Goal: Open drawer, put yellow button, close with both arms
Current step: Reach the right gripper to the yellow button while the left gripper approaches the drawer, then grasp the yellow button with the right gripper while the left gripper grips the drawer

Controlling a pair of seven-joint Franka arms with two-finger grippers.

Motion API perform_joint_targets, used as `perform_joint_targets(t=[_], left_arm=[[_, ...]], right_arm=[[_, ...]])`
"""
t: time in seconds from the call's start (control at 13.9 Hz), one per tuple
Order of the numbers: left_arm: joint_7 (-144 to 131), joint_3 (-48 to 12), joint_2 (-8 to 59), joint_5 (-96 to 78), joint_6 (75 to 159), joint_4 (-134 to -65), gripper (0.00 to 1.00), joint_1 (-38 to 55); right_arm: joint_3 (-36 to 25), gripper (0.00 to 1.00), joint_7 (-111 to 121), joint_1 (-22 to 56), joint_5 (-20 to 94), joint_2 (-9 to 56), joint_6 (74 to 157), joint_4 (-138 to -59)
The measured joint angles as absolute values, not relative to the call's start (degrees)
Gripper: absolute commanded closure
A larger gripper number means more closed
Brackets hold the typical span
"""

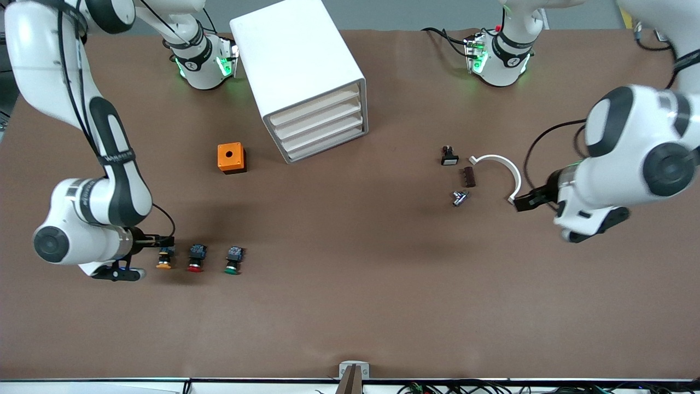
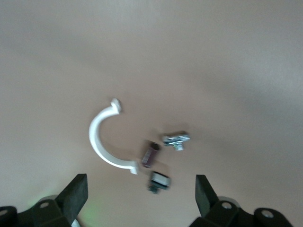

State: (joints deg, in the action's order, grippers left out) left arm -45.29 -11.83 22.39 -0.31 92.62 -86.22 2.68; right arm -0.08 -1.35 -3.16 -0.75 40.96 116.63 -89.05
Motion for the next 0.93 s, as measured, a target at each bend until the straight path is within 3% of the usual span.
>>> perform_joint_targets(t=[0.5, 0.93], left_arm=[[-93.5, -12.0, 30.2, -7.0, 93.4, -85.1, 0.00, 12.8], [-113.6, -11.8, 35.2, -27.5, 90.4, -85.1, 0.01, 14.6]], right_arm=[[0.4, 0.00, -1.5, -3.1, -0.6, 41.7, 118.0, -88.6], [0.3, 0.01, -1.5, -3.3, -0.6, 42.9, 120.0, -88.6]])
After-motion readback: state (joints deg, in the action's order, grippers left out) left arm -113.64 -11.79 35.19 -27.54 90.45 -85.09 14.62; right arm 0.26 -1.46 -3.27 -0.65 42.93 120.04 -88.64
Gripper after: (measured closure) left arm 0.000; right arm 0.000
